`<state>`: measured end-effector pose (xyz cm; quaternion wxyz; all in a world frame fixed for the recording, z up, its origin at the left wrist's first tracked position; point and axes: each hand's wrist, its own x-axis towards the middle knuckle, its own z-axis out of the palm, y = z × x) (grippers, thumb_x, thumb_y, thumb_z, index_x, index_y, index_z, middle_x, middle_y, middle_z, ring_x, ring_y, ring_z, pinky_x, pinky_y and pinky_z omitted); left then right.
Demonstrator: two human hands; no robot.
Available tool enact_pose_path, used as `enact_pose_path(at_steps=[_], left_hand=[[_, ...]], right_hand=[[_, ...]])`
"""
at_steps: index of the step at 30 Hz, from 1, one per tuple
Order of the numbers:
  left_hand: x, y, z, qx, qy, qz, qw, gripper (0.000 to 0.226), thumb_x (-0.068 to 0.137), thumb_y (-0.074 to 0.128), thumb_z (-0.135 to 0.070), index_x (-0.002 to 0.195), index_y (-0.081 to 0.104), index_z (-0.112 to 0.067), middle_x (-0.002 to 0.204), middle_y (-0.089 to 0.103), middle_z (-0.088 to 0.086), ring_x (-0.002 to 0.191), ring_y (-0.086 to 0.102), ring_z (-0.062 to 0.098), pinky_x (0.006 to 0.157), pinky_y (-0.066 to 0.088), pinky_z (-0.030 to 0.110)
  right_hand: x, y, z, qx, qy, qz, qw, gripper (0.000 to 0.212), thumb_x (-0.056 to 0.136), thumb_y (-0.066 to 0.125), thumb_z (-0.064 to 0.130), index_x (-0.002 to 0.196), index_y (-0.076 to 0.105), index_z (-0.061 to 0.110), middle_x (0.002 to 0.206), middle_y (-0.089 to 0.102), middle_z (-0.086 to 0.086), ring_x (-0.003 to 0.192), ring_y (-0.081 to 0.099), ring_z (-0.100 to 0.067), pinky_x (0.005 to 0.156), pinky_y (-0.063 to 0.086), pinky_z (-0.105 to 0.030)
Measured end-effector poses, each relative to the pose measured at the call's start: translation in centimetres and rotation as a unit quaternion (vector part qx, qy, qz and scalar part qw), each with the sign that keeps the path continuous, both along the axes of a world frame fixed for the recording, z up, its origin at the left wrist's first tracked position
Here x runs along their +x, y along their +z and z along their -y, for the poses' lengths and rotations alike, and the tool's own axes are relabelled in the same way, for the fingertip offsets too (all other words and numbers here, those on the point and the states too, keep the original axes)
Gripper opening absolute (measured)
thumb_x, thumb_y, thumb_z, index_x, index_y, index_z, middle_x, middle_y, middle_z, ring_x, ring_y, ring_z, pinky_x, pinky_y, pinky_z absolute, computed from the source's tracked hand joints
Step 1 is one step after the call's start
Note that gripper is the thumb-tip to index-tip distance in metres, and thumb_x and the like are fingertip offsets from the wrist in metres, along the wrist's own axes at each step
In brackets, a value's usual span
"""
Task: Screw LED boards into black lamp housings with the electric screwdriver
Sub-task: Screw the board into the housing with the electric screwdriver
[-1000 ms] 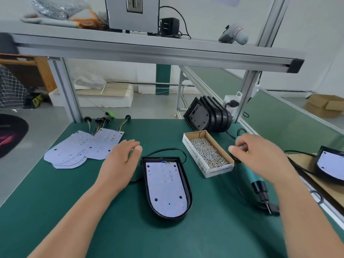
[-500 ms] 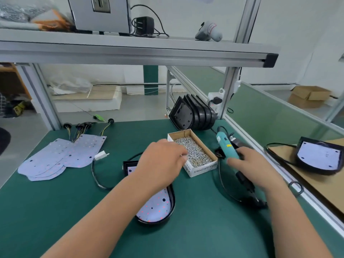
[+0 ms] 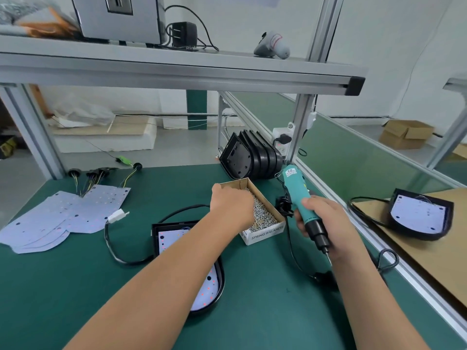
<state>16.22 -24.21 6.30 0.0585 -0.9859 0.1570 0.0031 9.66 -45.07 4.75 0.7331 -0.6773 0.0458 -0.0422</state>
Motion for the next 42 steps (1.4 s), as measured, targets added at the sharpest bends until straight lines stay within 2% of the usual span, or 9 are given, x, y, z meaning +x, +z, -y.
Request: enact_pose_path(at_steps=[10, 14, 20, 23, 26, 29, 32, 37, 42], left_hand=[[-0.5, 0.5, 0.5, -0.04, -0.025, -0.002, 0.999, 0.034, 0.088, 0.054, 0.0, 0.065, 0.045, -0.022, 0.065, 0.045, -0.004, 0.063, 0.041, 0.017, 0.071, 0.031, 0.035], [-0.4, 0.4, -0.2, -0.12, 0.001, 0.0, 0.993, 0.035, 0.09, 0.057, -0.002, 0.063, 0.047, -0.022, 0.063, 0.046, -0.003, 0.064, 0.046, 0.02, 0.052, 0.027, 0.031], [-0.1, 0.5, -1.5, -0.303, 0.024, -0.062, 0.951, 0.026, 0.09, 0.055, -0.005, 0.074, 0.062, -0.025, 0.078, 0.056, -0.001, 0.07, 0.046, 0.022, 0.063, 0.041, 0.033], [-0.3, 1.1, -2.6, -0.503, 0.068, -0.115, 0.854, 0.02, 0.096, 0.061, -0.006, 0.08, 0.072, -0.01, 0.076, 0.062, 0.002, 0.064, 0.048, 0.021, 0.058, 0.044, 0.029], [-1.7, 2.2, -4.3, -0.704, 0.127, -0.232, 0.659, 0.014, 0.105, 0.061, -0.007, 0.095, 0.07, -0.008, 0.076, 0.069, 0.003, 0.059, 0.059, 0.01, 0.048, 0.047, 0.02], [-3.8, 2.8, -6.8, -0.801, 0.134, -0.325, 0.486, 0.014, 0.11, 0.051, -0.006, 0.107, 0.065, -0.006, 0.075, 0.068, 0.004, 0.064, 0.063, 0.011, 0.051, 0.051, 0.018], [-6.5, 2.6, -9.2, -0.84, 0.138, -0.364, 0.378, 0.018, 0.111, 0.046, -0.007, 0.109, 0.064, -0.004, 0.08, 0.068, 0.007, 0.069, 0.065, 0.014, 0.053, 0.053, 0.018], [-10.3, 2.1, -12.2, -0.853, 0.127, -0.377, 0.338, 0.014, 0.108, 0.05, -0.007, 0.105, 0.063, -0.005, 0.086, 0.064, 0.009, 0.066, 0.056, 0.013, 0.049, 0.042, 0.016], [-12.7, 1.8, -14.1, -0.841, 0.099, -0.349, 0.402, 0.012, 0.091, 0.068, -0.01, 0.098, 0.075, -0.006, 0.086, 0.064, 0.008, 0.062, 0.05, 0.009, 0.046, 0.034, 0.015]], right_hand=[[0.0, 0.0, -0.3, 0.013, 0.006, 0.003, 1.0, 0.038, 0.083, 0.067, 0.032, 0.106, 0.068, 0.0, 0.084, 0.069, -0.018, 0.062, 0.057, -0.023, 0.048, 0.046, -0.028], [0.1, 0.0, -0.3, 0.033, -0.003, 0.0, 0.999, 0.035, 0.091, 0.062, 0.028, 0.111, 0.068, 0.0, 0.084, 0.069, -0.015, 0.062, 0.059, -0.021, 0.049, 0.047, -0.026], [0.1, 0.2, -0.8, 0.071, -0.002, -0.003, 0.998, 0.024, 0.103, 0.054, 0.021, 0.115, 0.064, 0.002, 0.082, 0.067, -0.011, 0.062, 0.057, -0.019, 0.049, 0.047, -0.024], [0.2, 0.3, -1.1, 0.127, -0.003, -0.01, 0.992, 0.021, 0.104, 0.054, 0.024, 0.114, 0.059, 0.006, 0.081, 0.065, -0.009, 0.06, 0.056, -0.017, 0.049, 0.048, -0.023], [0.1, 0.2, -1.7, 0.183, -0.006, -0.011, 0.983, 0.025, 0.101, 0.064, 0.034, 0.108, 0.061, 0.01, 0.079, 0.064, -0.007, 0.057, 0.057, -0.015, 0.048, 0.049, -0.021], [0.1, 0.0, -2.8, 0.207, -0.014, -0.01, 0.978, 0.024, 0.101, 0.064, 0.033, 0.109, 0.06, 0.01, 0.078, 0.064, -0.004, 0.058, 0.058, -0.014, 0.048, 0.051, -0.021], [-0.2, 0.1, -4.7, 0.243, -0.001, -0.01, 0.97, 0.015, 0.104, 0.058, 0.021, 0.11, 0.056, 0.008, 0.084, 0.065, -0.008, 0.065, 0.06, -0.018, 0.054, 0.056, -0.026], [-1.1, 1.4, -9.0, 0.309, 0.027, 0.019, 0.951, 0.012, 0.097, 0.061, 0.014, 0.102, 0.052, 0.009, 0.082, 0.057, -0.008, 0.064, 0.054, -0.017, 0.056, 0.053, -0.03], [-1.1, 4.2, -13.3, 0.397, 0.023, 0.037, 0.917, 0.037, 0.085, 0.076, 0.046, 0.091, 0.055, 0.016, 0.073, 0.051, 0.001, 0.056, 0.046, -0.011, 0.05, 0.046, -0.025]])
